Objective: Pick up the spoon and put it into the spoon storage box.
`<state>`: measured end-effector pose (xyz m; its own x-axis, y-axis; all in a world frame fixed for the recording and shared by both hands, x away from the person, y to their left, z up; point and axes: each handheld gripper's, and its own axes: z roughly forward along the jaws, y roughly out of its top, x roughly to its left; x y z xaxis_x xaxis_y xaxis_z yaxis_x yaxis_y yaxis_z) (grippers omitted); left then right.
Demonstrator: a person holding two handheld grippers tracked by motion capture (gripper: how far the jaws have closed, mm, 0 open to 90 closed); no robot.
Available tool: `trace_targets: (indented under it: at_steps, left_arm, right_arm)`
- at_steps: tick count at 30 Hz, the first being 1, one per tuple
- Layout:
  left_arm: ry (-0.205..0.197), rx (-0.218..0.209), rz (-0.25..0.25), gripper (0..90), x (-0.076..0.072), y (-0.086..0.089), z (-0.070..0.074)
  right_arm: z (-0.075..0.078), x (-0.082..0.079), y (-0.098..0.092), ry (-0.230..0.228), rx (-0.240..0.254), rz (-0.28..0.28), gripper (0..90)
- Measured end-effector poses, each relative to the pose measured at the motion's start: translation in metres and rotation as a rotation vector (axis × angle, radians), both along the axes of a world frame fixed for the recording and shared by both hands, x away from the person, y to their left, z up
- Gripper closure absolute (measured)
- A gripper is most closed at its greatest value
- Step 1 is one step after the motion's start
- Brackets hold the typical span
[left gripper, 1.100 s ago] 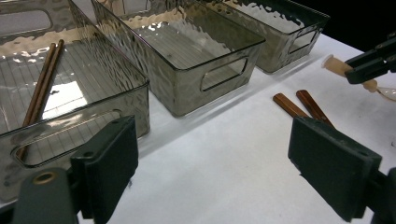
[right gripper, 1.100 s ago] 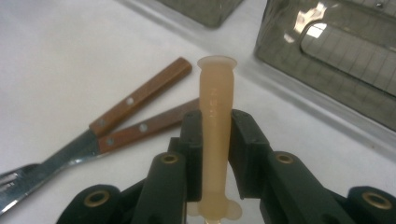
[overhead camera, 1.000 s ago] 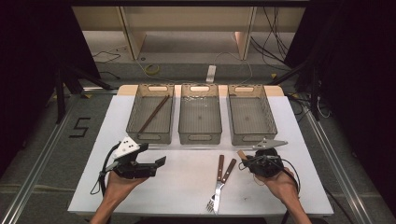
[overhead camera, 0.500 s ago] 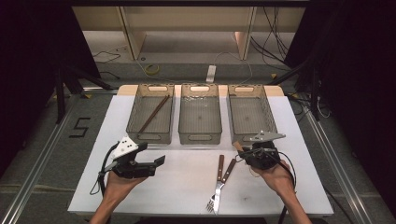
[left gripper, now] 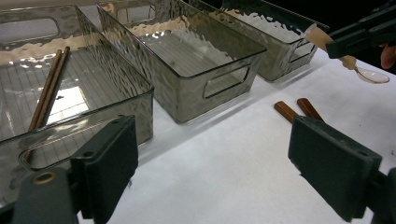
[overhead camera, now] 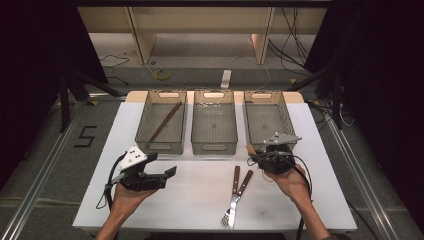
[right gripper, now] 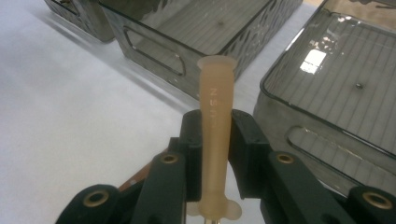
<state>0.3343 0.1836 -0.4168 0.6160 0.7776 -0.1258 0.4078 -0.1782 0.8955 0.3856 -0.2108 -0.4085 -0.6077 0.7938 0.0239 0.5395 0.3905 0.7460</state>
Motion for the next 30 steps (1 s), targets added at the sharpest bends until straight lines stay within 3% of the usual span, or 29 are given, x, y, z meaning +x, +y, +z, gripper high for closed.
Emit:
trace_targets:
  at_steps: [21, 30]
  left_arm:
    - [-0.003, -0.003, 0.004, 15.7, 0.000, 0.001, 0.000]
    - [-0.004, -0.001, 0.004, 15.7, 0.000, 0.000, 0.000]
  right_arm:
    - [0.019, 0.034, 0.015, -0.033, 0.061, -0.018, 76.1]
    - [0.028, 0.052, 0.030, -0.038, 0.058, -0.007, 76.0]
